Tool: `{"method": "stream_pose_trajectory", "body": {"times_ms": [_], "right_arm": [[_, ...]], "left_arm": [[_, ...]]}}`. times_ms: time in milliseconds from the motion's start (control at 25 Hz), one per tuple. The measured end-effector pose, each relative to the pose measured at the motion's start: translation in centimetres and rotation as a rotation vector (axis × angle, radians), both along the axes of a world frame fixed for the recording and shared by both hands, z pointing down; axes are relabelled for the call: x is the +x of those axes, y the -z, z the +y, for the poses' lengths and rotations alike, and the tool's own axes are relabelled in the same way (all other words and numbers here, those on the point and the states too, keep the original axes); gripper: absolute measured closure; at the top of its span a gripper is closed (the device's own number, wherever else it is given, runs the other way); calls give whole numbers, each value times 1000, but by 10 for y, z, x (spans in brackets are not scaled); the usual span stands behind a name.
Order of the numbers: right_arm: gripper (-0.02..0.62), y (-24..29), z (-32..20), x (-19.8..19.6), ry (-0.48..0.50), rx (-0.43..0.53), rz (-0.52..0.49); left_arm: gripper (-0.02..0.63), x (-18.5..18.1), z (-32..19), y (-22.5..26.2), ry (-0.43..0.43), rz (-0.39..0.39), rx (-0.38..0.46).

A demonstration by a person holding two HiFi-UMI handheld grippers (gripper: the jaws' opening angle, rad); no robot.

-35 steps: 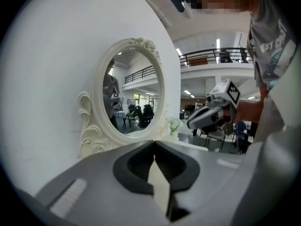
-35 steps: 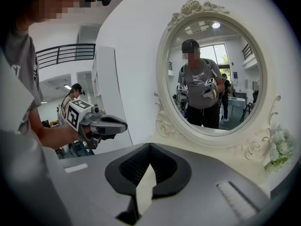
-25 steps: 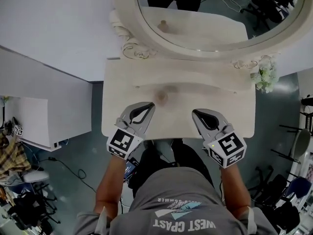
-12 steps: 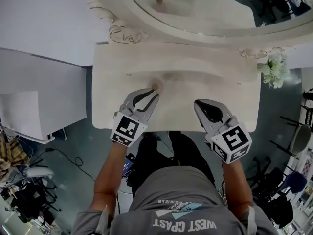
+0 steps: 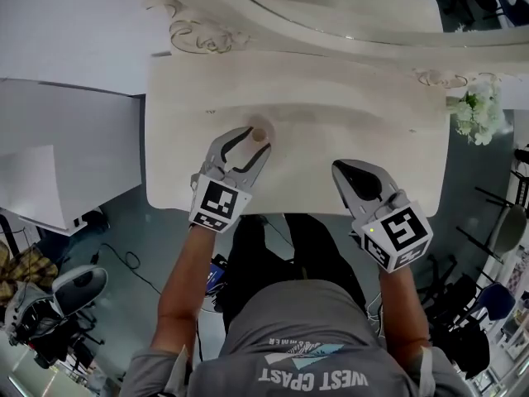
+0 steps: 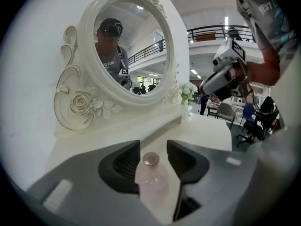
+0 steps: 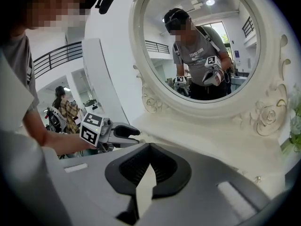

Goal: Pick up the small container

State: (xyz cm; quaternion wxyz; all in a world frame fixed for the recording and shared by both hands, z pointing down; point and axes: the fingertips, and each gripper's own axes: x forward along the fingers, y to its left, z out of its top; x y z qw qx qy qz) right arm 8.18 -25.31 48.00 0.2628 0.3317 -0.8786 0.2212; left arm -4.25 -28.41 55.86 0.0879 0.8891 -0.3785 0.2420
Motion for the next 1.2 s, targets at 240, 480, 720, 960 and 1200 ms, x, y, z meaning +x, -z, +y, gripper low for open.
{"method": "stream_pose_trajectory", "body": {"times_ms": [240, 480, 720, 960, 1200], "right_arm": [[594, -15, 1, -1, 3, -27, 6], [594, -27, 5, -3, 3, -49, 12], [594, -39, 7, -2, -1, -65, 21], [594, -49, 10, -2, -3, -83, 26], [594, -55, 10, -2, -5, -94, 30]], "left_arm": [[403, -1, -7, -21, 2, -37, 1], [387, 4, -11, -38, -11, -39, 1], [400, 5, -19, -47, 14, -25, 23], [449, 8, -19, -55, 5, -7, 20], [479, 13, -21, -56, -3, 9, 47]]}}
